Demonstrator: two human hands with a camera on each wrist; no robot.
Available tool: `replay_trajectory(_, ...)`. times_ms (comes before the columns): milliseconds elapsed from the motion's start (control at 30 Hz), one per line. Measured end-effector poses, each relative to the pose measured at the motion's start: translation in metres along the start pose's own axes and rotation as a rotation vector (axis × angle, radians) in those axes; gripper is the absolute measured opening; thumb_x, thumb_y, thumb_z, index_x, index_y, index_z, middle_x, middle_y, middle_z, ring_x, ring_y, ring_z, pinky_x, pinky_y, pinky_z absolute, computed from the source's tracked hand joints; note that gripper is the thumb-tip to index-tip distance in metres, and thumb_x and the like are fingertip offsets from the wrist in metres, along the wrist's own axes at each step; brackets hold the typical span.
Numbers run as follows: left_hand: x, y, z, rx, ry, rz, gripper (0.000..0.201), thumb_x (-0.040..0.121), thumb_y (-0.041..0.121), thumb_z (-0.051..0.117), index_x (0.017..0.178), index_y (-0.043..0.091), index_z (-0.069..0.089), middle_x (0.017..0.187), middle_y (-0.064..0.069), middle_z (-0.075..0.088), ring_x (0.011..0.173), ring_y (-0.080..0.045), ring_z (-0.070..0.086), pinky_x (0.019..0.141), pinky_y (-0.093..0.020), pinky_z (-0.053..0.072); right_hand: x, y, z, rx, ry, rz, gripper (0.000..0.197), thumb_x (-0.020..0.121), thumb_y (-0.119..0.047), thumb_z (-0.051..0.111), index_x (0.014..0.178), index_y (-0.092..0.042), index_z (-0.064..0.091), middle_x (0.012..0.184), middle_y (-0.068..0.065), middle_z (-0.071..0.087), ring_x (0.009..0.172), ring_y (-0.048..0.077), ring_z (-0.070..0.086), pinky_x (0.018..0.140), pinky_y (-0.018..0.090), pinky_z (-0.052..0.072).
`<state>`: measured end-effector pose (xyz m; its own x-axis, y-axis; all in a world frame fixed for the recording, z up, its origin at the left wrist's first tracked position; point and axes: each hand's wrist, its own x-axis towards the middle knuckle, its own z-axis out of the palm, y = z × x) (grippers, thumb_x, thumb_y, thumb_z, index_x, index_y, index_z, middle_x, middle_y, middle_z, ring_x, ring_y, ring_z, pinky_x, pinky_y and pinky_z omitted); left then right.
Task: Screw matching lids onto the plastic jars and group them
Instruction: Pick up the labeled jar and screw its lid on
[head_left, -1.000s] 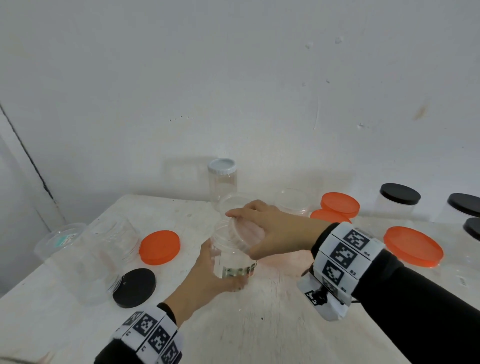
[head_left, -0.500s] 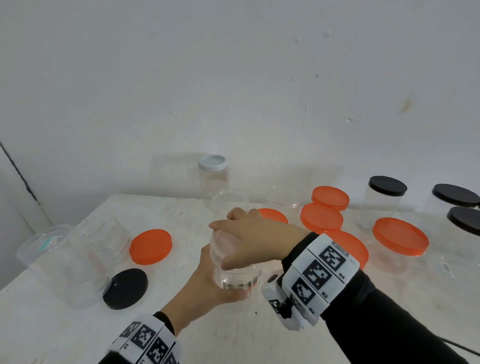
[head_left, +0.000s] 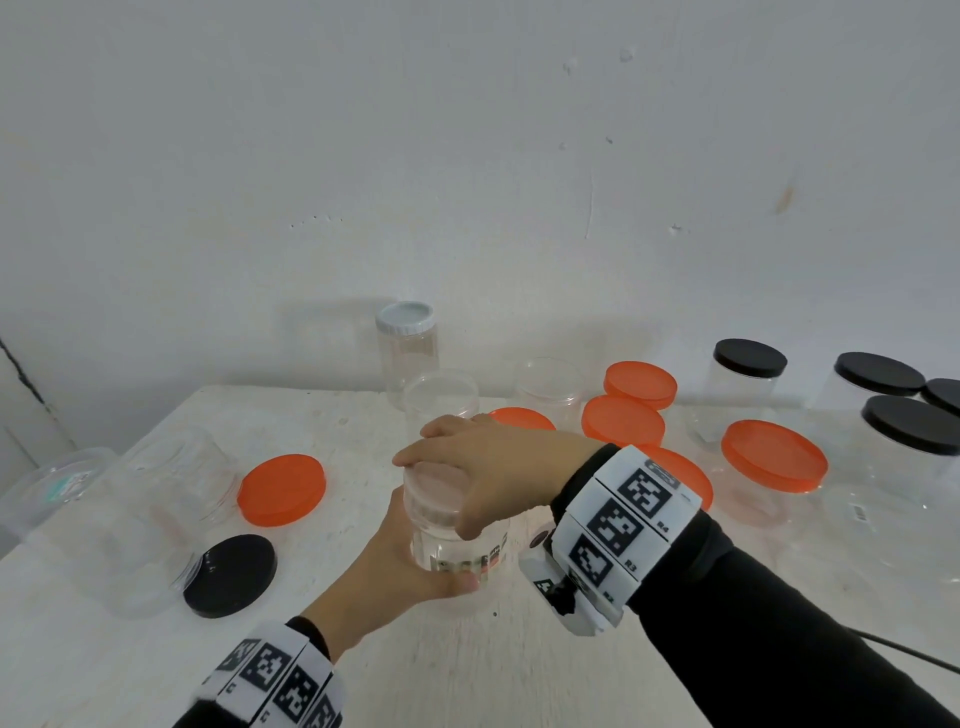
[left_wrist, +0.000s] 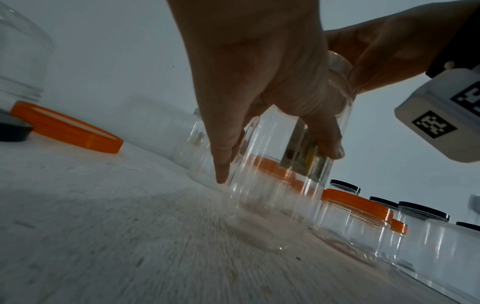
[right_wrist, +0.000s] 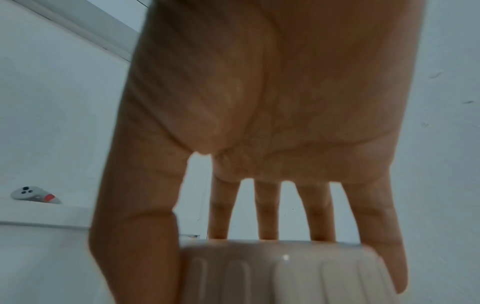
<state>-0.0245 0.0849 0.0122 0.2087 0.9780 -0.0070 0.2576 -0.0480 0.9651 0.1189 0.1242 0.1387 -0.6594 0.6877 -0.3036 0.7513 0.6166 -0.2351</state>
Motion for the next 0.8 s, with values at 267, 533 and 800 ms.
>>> replay_trajectory(267, 0.006, -0.013, -0.002, 0.004, -0.009, -0.001, 0.102, 0.063, 0.008, 0.088, 0.137, 0.038, 0.025, 0.134, 0.014, 0.047, 0.116, 0.009, 0.050, 0.083, -0.009, 0.048, 0.002, 0.004, -0.002, 0.002, 0.023, -0.010, 0.085, 0.078, -0.029, 0.075, 0.148, -0.039, 0.027, 0.145, -0.005, 0.031, 0.125, 0.023, 0.041, 0.100, 0.038, 0.043)
replay_trajectory(533, 0.006, -0.010, -0.003, 0.051, -0.034, -0.009, 0.107, 0.067, 0.012, 0.087, 0.145, 0.032, 0.016, 0.140, 0.015, 0.040, 0.126, 0.001, 0.043, 0.091, -0.010, 0.043, 0.005, 0.004, -0.007, -0.016, -0.002, -0.030, 0.083, 0.077, -0.031, 0.077, 0.145, -0.038, 0.031, 0.138, -0.005, 0.036, 0.122, 0.020, 0.043, 0.094, 0.033, 0.042)
replay_trajectory(800, 0.008, -0.015, -0.004, 0.022, -0.038, 0.019, 0.106, 0.065, 0.013, 0.088, 0.138, 0.040, 0.017, 0.135, 0.019, 0.041, 0.115, 0.017, 0.045, 0.083, -0.003, 0.043, 0.005, 0.004, -0.013, -0.034, -0.045, -0.079, 0.079, 0.076, -0.027, 0.080, 0.142, -0.039, 0.038, 0.139, -0.007, 0.036, 0.127, 0.017, 0.037, 0.102, 0.037, 0.041)
